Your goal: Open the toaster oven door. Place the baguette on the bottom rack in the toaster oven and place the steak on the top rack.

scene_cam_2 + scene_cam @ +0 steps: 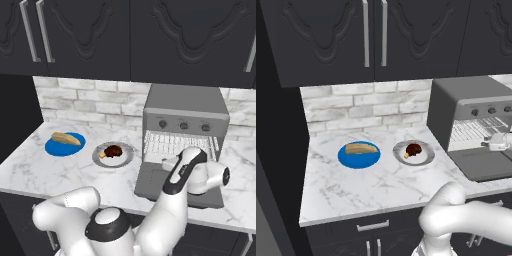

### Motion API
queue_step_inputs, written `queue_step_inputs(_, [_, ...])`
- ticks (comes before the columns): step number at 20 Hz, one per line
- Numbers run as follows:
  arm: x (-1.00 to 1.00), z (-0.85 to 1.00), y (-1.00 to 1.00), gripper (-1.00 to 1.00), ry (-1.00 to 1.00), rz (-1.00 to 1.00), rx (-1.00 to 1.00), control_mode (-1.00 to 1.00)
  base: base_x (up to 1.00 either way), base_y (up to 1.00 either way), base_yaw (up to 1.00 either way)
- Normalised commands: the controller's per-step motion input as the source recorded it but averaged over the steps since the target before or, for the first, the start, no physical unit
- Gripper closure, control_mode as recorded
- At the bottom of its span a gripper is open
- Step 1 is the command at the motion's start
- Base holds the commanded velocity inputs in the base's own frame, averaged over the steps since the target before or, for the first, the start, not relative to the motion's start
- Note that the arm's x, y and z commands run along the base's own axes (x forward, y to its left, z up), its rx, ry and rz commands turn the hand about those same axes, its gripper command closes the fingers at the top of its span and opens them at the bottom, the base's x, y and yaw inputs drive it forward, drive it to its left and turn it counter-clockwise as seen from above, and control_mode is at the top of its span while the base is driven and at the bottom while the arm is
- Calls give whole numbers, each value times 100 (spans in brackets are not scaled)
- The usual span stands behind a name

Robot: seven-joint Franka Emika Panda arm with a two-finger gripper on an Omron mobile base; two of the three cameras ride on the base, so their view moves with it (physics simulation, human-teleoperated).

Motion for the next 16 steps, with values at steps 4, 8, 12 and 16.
queue_step_inputs(4, [17,-3,2,-100,-17,0,5,-100,0,0,0])
queue_step_inputs(8, [28,-4,0,-100,-7,-1,0,-100,0,0,0])
queue_step_inputs(12, [24,-8,0,-100,0,-8,-5,-100,0,0,0])
queue_step_inputs(16, [24,-12,0,-100,0,-12,-8,-100,0,0,0])
